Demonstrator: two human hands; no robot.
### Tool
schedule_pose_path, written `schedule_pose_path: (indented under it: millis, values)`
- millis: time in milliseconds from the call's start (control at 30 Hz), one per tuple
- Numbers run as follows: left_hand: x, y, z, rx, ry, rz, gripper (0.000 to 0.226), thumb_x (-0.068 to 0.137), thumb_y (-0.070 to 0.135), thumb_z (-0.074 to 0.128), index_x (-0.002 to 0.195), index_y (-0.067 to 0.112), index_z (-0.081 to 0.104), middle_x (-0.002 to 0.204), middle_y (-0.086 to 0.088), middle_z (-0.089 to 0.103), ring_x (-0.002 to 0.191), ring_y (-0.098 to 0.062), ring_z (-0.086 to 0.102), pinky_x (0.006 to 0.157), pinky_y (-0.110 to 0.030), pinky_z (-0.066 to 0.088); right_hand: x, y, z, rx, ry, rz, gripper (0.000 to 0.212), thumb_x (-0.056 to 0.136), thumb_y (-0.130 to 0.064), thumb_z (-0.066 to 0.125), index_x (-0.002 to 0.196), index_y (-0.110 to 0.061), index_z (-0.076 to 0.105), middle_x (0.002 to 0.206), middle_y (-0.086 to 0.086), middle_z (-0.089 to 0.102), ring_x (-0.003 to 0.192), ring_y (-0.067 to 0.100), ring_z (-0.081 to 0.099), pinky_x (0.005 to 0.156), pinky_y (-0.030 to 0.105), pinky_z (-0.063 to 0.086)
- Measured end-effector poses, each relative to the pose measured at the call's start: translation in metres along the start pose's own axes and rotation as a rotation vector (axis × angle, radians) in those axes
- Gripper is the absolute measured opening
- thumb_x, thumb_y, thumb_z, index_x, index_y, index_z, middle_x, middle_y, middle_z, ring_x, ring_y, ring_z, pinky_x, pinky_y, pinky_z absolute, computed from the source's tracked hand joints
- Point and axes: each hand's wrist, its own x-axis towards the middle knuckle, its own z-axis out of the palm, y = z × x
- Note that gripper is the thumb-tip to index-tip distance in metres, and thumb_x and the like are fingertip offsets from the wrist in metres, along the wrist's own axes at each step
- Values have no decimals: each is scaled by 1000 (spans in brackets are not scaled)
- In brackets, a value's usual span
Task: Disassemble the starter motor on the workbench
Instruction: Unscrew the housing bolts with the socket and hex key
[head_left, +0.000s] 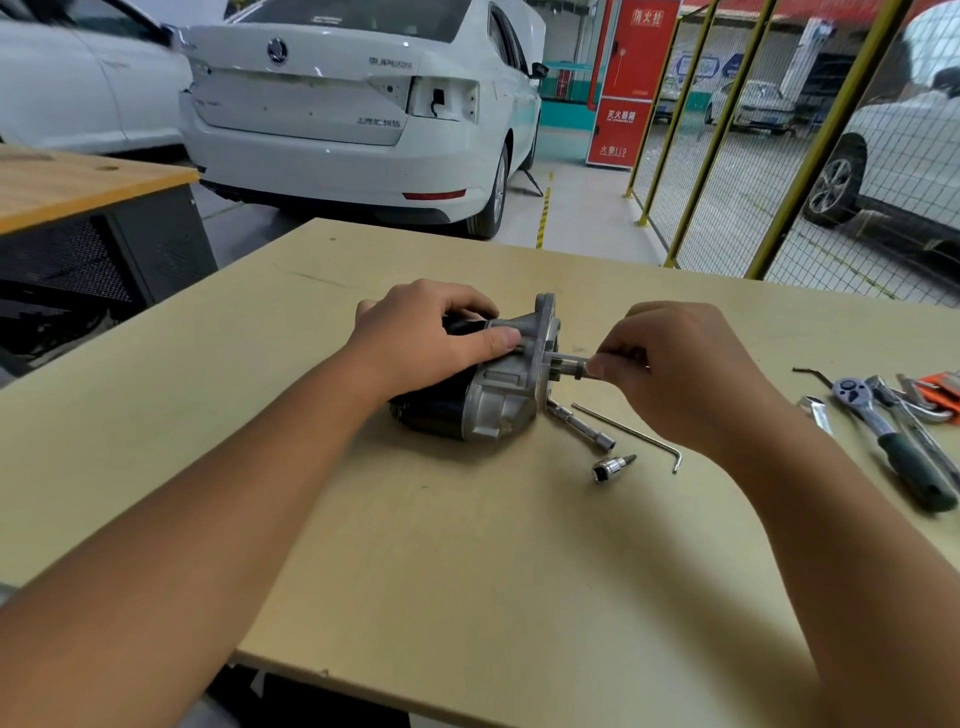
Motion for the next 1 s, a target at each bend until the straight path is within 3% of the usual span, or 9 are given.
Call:
schedule_pose_path:
  millis: [133,267,467,600,767,1000]
  values:
    - [-1,-1,-1,7,-18,16,65,58,93,52,106,53,69,107,29,68,109,-8,58,103,-45,35,-1,-1,1,62,12,17,14,80,-27,82,74,-27,69,73,-12,59,69,5,52,64,31,46]
    - [-1,-4,0,15,-18,25,70,58,94,49,110,52,68,109,30,68,111,-8,57,102,-43,34,-3,1,1,123,-24,23,17,83,-31,79,74,-32,65,72,-14,58,67,1,51,59,17,33]
    - [0,-3,2,47,2,33,68,65,95,37,108,53,68,114,26,69,115,-13,58,100,-45,33,0,2,1,45,-113,-7,20,97,-27,62,93,-14,76,79,-3,60,74,15,52,66,30,41]
    - [1,-5,2,44,-14,27,73,60,95,43,112,51,68,116,25,68,117,-13,58,103,-46,34,-1,-2,1,-34,-68,20,13,91,-36,70,86,-24,74,81,-11,59,79,18,56,76,40,50]
    - [0,-6,1,47,-25,30,75,60,96,43,115,52,67,117,25,68,117,-13,57,105,-47,34,-3,-3,2,52,-36,29,15,84,-34,78,78,-28,66,77,-12,58,71,9,54,65,34,49]
    - [2,-5,3,59,-5,25,62,67,92,40,107,54,68,111,27,69,114,-13,59,104,-45,35,-2,0,4,101,-85,-12,17,96,-27,64,87,-16,74,78,-5,57,73,8,52,63,29,38]
